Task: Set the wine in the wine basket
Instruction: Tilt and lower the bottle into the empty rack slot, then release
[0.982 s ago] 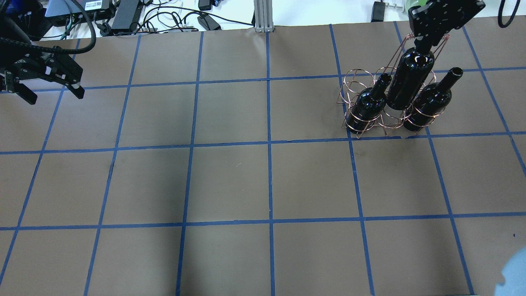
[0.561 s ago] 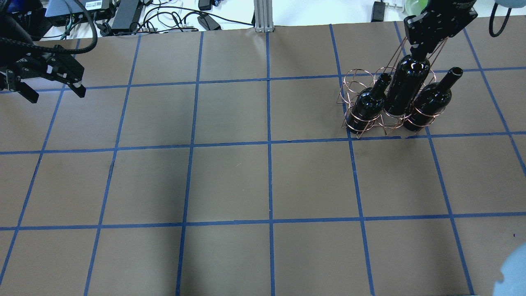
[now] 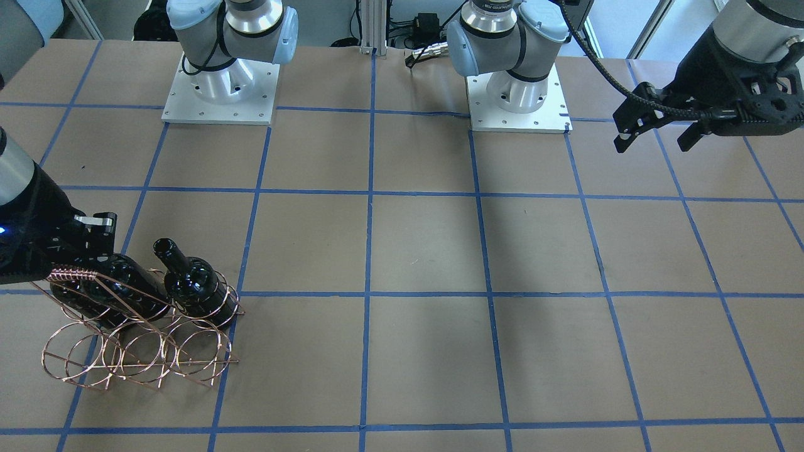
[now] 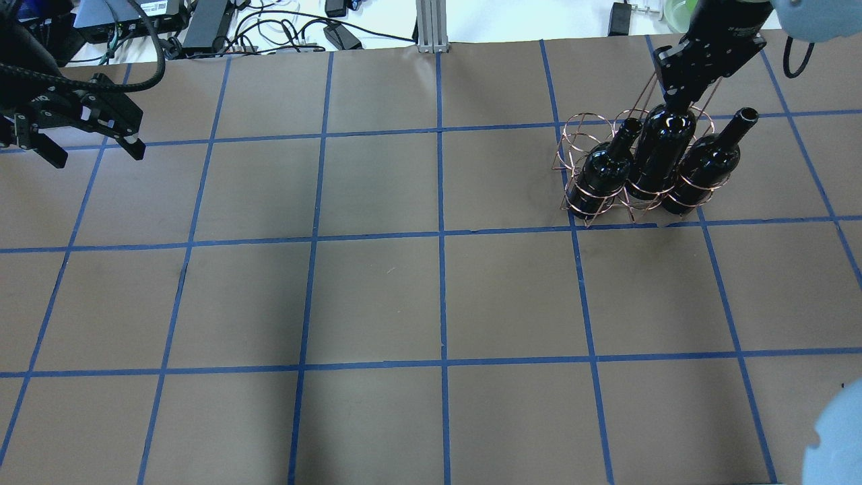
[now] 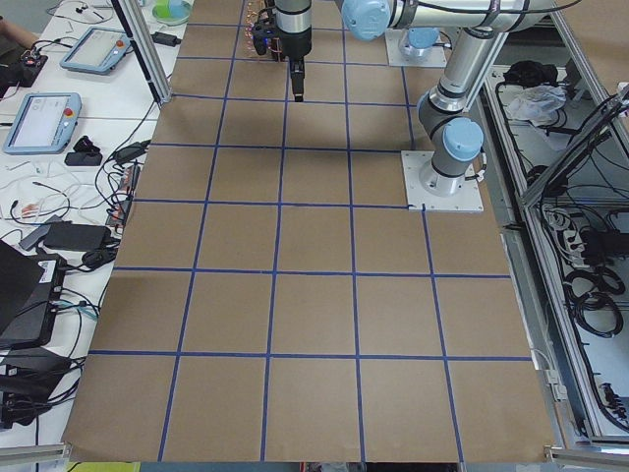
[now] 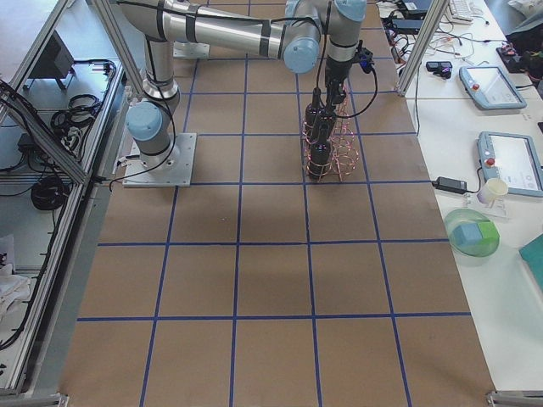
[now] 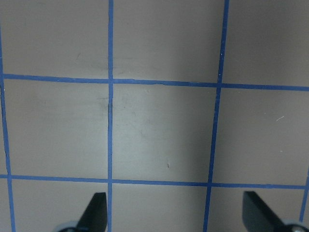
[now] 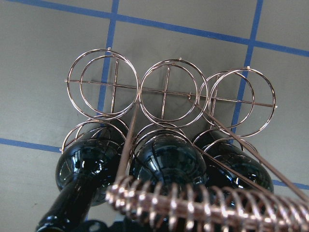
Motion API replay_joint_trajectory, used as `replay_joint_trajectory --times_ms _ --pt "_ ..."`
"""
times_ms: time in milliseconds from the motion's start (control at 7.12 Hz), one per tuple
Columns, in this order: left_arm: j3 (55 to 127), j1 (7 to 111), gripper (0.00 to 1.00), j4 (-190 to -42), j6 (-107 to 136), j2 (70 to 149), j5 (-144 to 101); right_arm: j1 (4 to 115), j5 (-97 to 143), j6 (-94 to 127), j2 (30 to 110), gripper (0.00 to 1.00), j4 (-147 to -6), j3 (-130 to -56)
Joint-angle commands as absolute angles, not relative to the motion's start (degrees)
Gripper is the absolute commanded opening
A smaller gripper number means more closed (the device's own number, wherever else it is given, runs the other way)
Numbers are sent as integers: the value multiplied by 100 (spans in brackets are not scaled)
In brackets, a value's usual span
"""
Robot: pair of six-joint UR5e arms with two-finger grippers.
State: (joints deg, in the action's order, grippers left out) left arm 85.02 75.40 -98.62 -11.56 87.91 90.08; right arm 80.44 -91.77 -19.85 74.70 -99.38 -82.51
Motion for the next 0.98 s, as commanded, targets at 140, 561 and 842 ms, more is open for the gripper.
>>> replay_joint_trajectory --times_ms 140,561,842 --pt "8508 7689 100 -9835 -1003 8780 8947 8033 -9211 -1995 7471 25 -10257 -8569" --pt "8490 8567 100 -9203 79 8833 8982 8033 -9220 -1986 7645 100 -10213 -8561" --pt "8499 8718 100 -9229 97 8824 8956 8077 -9202 -1978 8153 100 -9951 -8552"
